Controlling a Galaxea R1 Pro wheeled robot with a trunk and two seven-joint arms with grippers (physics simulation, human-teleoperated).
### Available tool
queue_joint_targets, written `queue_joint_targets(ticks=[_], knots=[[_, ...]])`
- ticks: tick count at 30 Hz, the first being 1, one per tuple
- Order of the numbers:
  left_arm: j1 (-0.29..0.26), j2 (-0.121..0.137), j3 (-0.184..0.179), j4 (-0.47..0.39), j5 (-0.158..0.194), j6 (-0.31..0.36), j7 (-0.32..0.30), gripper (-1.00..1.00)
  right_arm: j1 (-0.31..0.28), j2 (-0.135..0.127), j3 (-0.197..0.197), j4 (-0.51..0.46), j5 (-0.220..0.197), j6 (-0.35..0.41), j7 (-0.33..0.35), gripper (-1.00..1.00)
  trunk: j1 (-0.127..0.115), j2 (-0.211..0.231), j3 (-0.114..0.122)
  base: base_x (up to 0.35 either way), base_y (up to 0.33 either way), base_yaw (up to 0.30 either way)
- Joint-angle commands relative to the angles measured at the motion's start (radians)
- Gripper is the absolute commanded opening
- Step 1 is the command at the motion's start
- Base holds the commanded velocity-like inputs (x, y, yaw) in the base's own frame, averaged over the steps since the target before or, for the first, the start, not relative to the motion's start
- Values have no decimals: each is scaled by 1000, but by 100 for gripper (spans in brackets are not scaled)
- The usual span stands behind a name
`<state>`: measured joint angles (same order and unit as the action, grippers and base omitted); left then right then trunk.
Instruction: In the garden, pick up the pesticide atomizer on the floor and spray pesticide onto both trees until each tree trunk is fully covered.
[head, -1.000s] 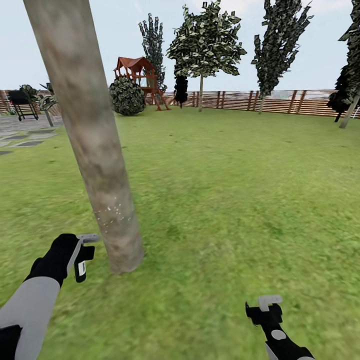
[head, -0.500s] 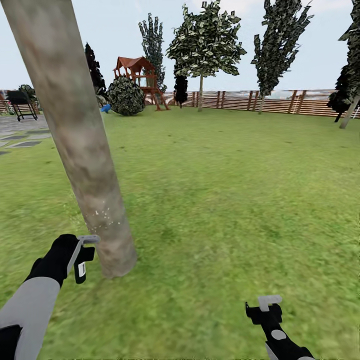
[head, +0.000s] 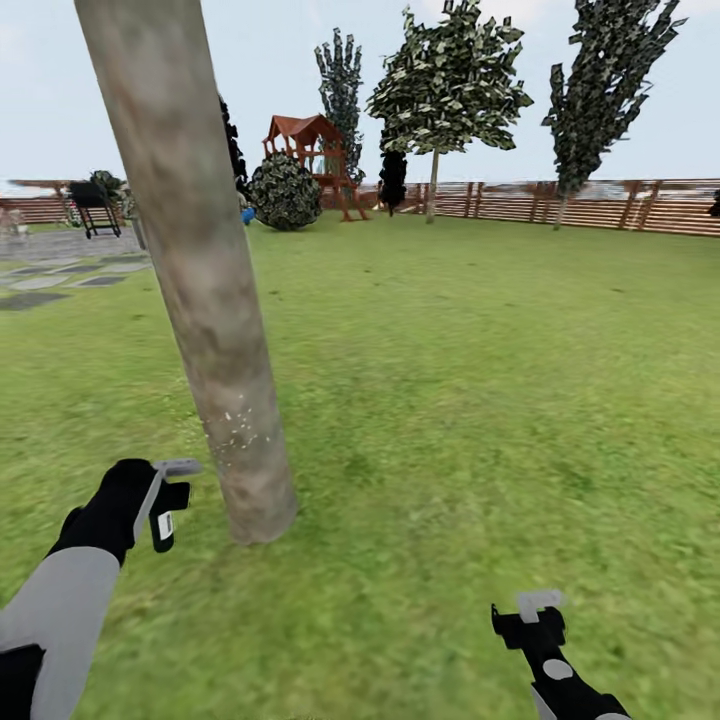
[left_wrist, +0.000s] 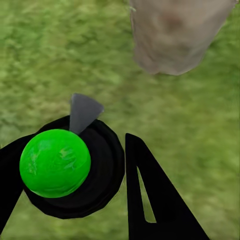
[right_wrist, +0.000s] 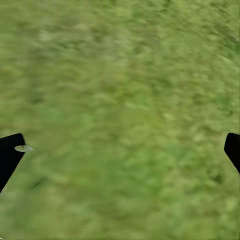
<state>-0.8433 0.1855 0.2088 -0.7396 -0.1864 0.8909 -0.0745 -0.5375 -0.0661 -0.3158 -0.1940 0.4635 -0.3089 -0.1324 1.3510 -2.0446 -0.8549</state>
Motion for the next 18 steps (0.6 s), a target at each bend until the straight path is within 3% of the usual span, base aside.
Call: queue_joint_targets(ticks=[1, 4, 10, 18], knots=[[-1, -1, 2, -3, -12, 3, -8, -100, -1, 0, -6, 1, 11, -4, -3, 100, 0, 0, -1, 0, 0, 267], [-4, -7, 3, -6, -9, 3, -10, -100, -1, 0, -6, -5, 11, -4, -2, 100, 0, 0, -1, 83, -113, 180], [-4, -14, 3, -7, -8, 3, -10, -100, -1, 0, -2, -5, 14, -6, 0, 100, 0, 0, -1, 84, -245, 16], [8, -13, 3, -7, -11, 2, -3, -100, -1, 0, -5, -1, 11, -4, 1, 100, 0, 0, -1, -127, -267, 0]])
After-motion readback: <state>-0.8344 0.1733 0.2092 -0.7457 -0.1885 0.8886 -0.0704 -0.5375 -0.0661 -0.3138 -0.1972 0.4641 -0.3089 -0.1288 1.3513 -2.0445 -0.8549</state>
